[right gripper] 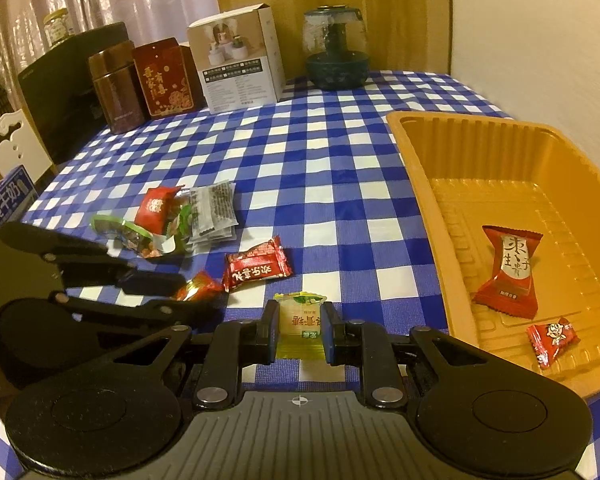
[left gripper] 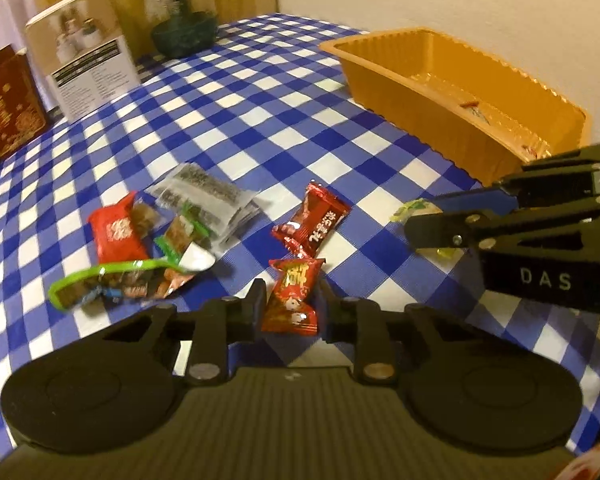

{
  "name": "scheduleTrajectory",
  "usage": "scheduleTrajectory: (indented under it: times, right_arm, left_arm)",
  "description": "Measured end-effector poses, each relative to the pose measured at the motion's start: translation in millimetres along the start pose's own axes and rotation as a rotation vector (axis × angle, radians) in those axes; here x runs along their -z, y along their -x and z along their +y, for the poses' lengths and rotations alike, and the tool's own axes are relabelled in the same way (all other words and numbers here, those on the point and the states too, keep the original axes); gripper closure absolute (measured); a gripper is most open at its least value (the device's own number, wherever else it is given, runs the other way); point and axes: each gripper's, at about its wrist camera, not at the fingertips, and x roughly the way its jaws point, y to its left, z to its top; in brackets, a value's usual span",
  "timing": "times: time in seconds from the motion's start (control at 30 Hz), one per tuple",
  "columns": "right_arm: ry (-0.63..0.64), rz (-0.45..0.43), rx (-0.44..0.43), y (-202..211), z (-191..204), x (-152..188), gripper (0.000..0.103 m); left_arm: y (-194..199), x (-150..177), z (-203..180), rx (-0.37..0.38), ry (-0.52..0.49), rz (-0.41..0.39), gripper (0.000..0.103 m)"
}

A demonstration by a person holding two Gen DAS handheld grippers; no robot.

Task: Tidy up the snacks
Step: 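Grasp the yellow-green square candy with the right tool while the left tool grasps a red candy, then carry both candies into the orange tray and open the left then right tool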

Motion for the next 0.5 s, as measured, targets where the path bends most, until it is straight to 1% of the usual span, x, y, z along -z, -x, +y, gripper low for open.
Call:
scheduleTrajectory:
  times: [0.3,0.43,0.5]
  right_arm:
    - [-0.024,-0.011,-0.008,23,1,3,0.081]
    - [-0.034,-0.021,-0.015,39,5,5,0.081]
    - [-0.038,-0.03,-0.016,49,6,4,0.081]
  left_arm:
    - [36,7,6,-0.018,0.185,0.0,0.08]
    - [55,10,5,-0.028,0.281,-0.012,0.08]
    - [64,11,3,-0.03,0.308,-0.015,0.08]
